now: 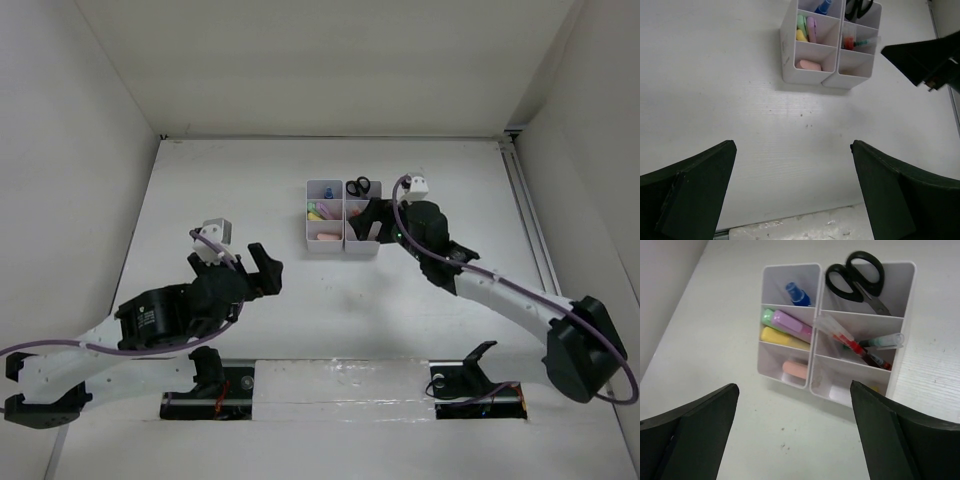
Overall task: Sort the stationery into containers
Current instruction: Place the stationery into the container
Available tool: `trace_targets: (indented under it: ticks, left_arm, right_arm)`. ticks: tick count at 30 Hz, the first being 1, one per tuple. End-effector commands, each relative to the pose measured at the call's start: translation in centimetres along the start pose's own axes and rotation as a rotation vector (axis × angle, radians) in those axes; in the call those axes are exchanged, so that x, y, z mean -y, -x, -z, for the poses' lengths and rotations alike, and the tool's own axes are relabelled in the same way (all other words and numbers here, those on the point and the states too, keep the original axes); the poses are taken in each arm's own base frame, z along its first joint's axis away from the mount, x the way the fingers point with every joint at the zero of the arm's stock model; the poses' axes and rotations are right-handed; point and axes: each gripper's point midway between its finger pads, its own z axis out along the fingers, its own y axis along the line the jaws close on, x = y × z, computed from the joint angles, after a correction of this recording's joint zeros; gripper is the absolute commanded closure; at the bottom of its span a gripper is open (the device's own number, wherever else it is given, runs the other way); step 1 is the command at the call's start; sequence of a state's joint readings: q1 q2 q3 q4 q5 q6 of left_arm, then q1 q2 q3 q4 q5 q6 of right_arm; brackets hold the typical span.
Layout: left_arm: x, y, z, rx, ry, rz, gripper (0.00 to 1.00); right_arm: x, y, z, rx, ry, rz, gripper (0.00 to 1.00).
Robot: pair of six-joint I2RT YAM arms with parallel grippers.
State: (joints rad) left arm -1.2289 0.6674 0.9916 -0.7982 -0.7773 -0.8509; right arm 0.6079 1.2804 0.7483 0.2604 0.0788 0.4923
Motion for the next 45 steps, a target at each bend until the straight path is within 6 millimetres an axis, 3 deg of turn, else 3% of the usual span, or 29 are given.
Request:
trace_targets:
  ticks: [1, 2, 3, 4, 6, 7, 8, 11, 13, 18, 22, 28, 33, 37, 45]
  left_arm:
    - [-1.6, 0.9, -0.1, 0.052, 0.101, 0.027, 0.0]
    - [-1.7, 1.3, 0.1, 0.062, 0.113, 0.072, 0.0]
    - [-2.3, 1.3, 0.2, 0.063, 0.142, 0.064, 0.0]
    - [-2.8, 1.5, 0.2, 0.082, 0.164, 0.096, 0.0]
    - [-3.3, 2.2, 0.7, 0.097, 0.181, 0.105, 0.0]
    - [-3.8, 2.1, 0.8, 0.099, 0.201, 0.109, 0.0]
    - [-4.0, 2.7, 1.0, 0.118, 0.209, 0.109, 0.0]
    - [-4.7, 3.6, 1.5, 0.148, 0.216, 0.123, 0.0]
    - [-4.8, 4.6, 1.9, 0.178, 0.212, 0.137, 0.0]
    - [-2.8, 5.2, 1.2, 0.179, 0.205, 0.09, 0.0]
    - [-0.7, 3.5, -0.8, 0.129, 0.223, 0.013, 0.0]
    - [-2.5, 4.3, 0.7, 0.166, 0.188, 0.147, 0.0]
    - [-5.8, 3.5, 2.2, 0.15, 0.207, 0.187, 0.0]
    - [-5.8, 4.8, 2.9, 0.189, 0.157, 0.212, 0.0]
    - [-6.4, 5.1, 3.2, 0.203, 0.178, 0.222, 0.0]
  right_arm:
    - [-1.8, 3.3, 2.5, 0.047, -0.048, 0.046, 0.0]
    - [-0.6, 2.6, 3.5, 0.014, -0.135, 0.075, 0.0]
    - [-1.1, 2.4, 4.4, 0.003, -0.147, 0.092, 0.0]
    - [-1.2, 2.9, 6.3, 0.0, -0.188, 0.114, 0.0]
    - [-1.1, 3.5, 8.2, 0.003, -0.218, 0.131, 0.0]
    - [-1.5, 4.8, 9.8, 0.033, -0.216, 0.119, 0.0]
    - [-0.7, 4.3, 11.0, -0.001, -0.254, 0.143, 0.0]
    - [0.3, 6.4, 14.6, 0.055, -0.335, 0.138, 0.0]
    - [1.6, 6.6, 16.7, 0.041, -0.395, 0.149, 0.0]
    - [0.9, 9.1, 21.8, 0.111, -0.297, 0.088, 0.0]
    - [1.6, 9.8, 24.9, 0.144, -0.264, 0.062, 0.0]
    - [2.9, 11.6, 27.8, 0.195, -0.297, 0.064, 0.0]
    - [3.2, 11.8, 28.6, 0.196, -0.296, 0.1, 0.0]
    - [3.0, 11.7, 28.8, 0.192, -0.278, 0.105, 0.0]
    - [3.2, 12.3, 30.3, 0.211, -0.255, 0.099, 0.0]
